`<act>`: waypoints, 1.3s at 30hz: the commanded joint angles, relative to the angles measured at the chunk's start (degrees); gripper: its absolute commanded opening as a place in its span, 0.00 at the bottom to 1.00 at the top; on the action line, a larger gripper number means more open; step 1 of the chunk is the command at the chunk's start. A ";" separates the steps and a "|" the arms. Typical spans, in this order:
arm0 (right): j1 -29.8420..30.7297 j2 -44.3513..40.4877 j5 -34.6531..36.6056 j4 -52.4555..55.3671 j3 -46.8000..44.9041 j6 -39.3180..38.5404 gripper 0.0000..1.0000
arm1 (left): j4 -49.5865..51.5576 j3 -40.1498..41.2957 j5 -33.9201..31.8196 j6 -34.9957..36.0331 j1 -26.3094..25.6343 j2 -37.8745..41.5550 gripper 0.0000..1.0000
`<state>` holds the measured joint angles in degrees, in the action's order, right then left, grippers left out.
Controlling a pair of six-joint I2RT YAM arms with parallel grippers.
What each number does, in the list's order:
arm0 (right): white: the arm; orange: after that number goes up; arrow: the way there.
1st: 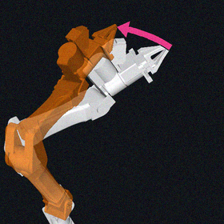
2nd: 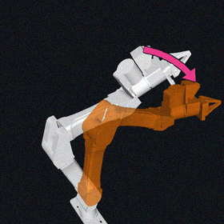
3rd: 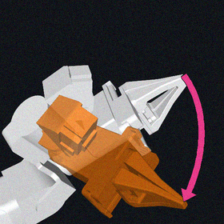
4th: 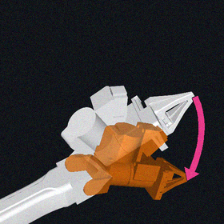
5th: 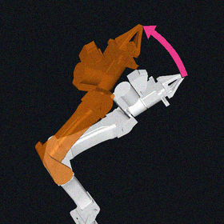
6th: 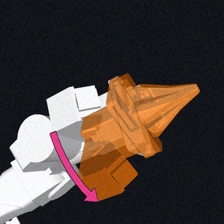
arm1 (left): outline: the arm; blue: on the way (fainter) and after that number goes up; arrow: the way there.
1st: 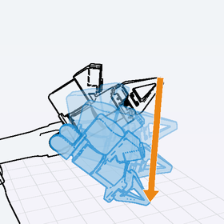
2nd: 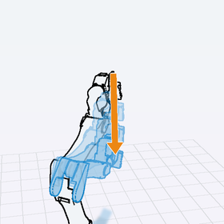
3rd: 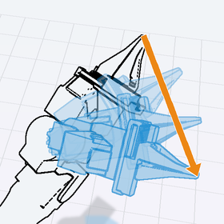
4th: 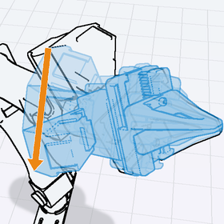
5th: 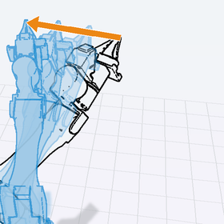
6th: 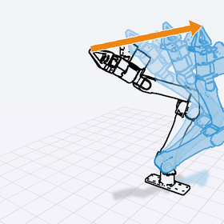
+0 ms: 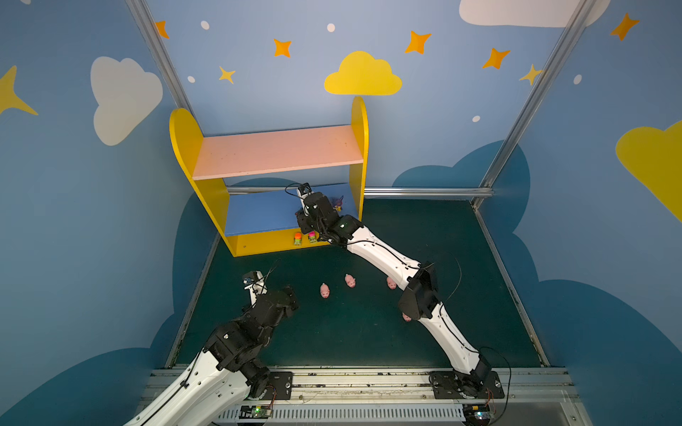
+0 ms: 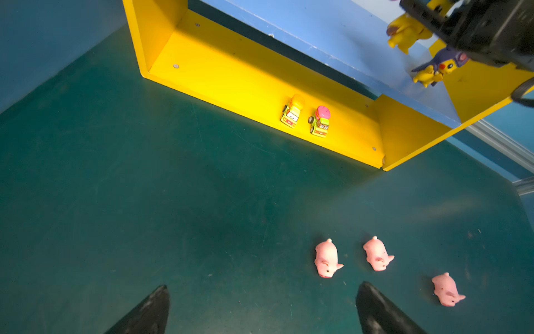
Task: Organize plastic toys on shelves
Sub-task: Place the plastic toy on the shelf.
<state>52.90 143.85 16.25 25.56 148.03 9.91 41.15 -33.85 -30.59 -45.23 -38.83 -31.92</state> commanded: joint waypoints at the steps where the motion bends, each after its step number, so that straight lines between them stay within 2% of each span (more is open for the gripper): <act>1: -1.28 1.97 0.14 -0.62 3.21 -0.90 0.24 | -0.06 -1.21 -2.18 1.18 0.74 0.85 1.00; 8: -3.12 4.72 -0.60 -0.95 6.43 -0.60 0.24 | -0.31 -0.43 -2.38 1.75 2.34 1.52 1.00; 20: -4.12 5.89 -0.85 -0.25 6.51 0.26 0.24 | -1.95 -0.08 -1.05 2.64 4.38 0.81 1.00; 28: -3.42 4.21 1.32 -6.87 0.63 -0.60 0.22 | -1.95 0.56 -1.38 2.69 4.73 2.47 1.00; 39: -3.77 5.26 2.23 -7.83 0.40 -0.10 0.22 | -2.03 0.60 -1.75 2.96 5.00 2.50 1.00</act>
<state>49.32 149.34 17.23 19.51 148.79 9.82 39.20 -33.76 -31.51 -43.18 -34.13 -29.41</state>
